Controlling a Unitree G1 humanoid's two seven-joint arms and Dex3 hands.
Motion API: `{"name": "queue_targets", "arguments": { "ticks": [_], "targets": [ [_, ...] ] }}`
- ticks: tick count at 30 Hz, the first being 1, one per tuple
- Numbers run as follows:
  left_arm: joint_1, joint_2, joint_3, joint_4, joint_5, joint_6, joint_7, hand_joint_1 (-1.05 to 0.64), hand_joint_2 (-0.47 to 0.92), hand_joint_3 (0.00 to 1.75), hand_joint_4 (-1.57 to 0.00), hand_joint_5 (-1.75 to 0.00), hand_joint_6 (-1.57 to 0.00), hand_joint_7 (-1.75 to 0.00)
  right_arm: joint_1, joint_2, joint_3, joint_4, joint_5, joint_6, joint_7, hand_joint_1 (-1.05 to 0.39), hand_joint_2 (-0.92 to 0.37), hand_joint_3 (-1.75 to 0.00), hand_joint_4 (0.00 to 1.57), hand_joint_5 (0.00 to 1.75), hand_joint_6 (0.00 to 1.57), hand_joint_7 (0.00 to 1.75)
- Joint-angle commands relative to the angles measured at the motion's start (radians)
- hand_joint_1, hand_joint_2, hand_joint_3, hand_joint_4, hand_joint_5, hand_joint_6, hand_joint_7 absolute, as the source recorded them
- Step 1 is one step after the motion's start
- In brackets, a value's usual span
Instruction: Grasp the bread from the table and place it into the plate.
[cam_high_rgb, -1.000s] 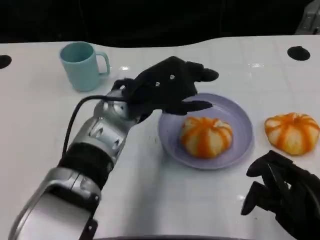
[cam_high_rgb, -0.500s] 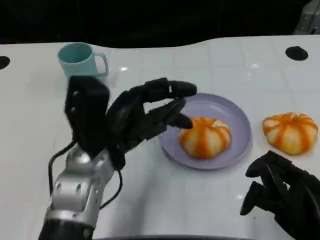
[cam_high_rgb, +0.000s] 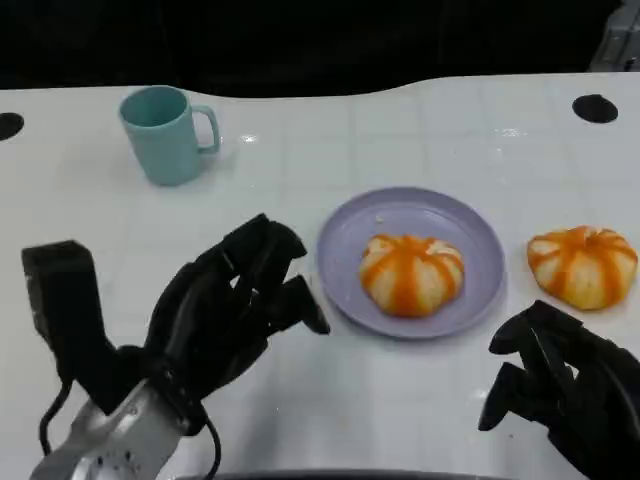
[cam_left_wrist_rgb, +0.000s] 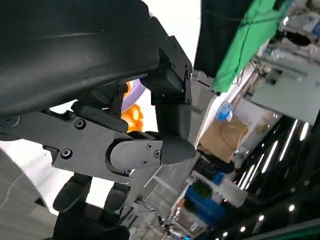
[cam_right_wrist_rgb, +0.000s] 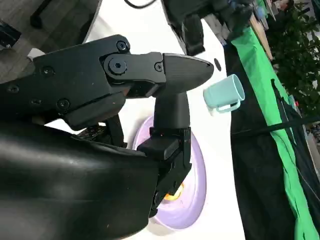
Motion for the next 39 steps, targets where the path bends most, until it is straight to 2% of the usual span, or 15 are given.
{"name": "queue_targets", "arguments": {
  "ticks": [1,5,15,27,39],
  "targets": [
    [0.06,-0.009,0.014,-0.058,-0.038,0.025,0.051,-0.59,0.92,0.47,-0.78,-1.75,-0.56,-1.69,0.001,-0.011,-0.01,-0.019,0.003,0.014,-0.012,-0.44,-0.92,-0.4,0.62,1.75,0.48,1.61],
    [0.121,-0.025,0.012,-0.101,-0.052,0.034,0.091,-0.57,0.92,0.49,-0.8,-1.75,-0.55,-1.74,0.001,-0.009,-0.011,-0.02,0.011,0.016,-0.009,-0.43,-0.92,-0.4,0.62,1.75,0.48,1.61],
    [0.22,-0.024,0.011,-0.133,-0.045,0.014,0.098,-0.54,0.92,0.54,-0.85,-1.75,-0.6,-1.75,0.003,-0.007,-0.009,-0.023,0.009,0.009,-0.009,-0.44,-0.92,-0.39,0.61,1.75,0.47,1.62],
    [0.223,0.006,-0.002,-0.093,-0.033,-0.034,0.064,-0.56,0.92,0.45,-0.85,-1.75,-0.62,-1.75,0.002,-0.013,-0.012,-0.013,0.005,-0.005,0.005,-0.45,-0.92,-0.39,0.62,1.75,0.49,1.61],
    [0.201,0.008,-0.013,-0.054,-0.029,-0.071,0.056,-0.56,0.92,0.45,-0.86,-1.75,-0.65,-1.75,0.003,-0.017,-0.022,0.012,0.006,-0.025,0.024,-0.45,-0.92,-0.4,0.63,1.75,0.49,1.62]
  ]
}}
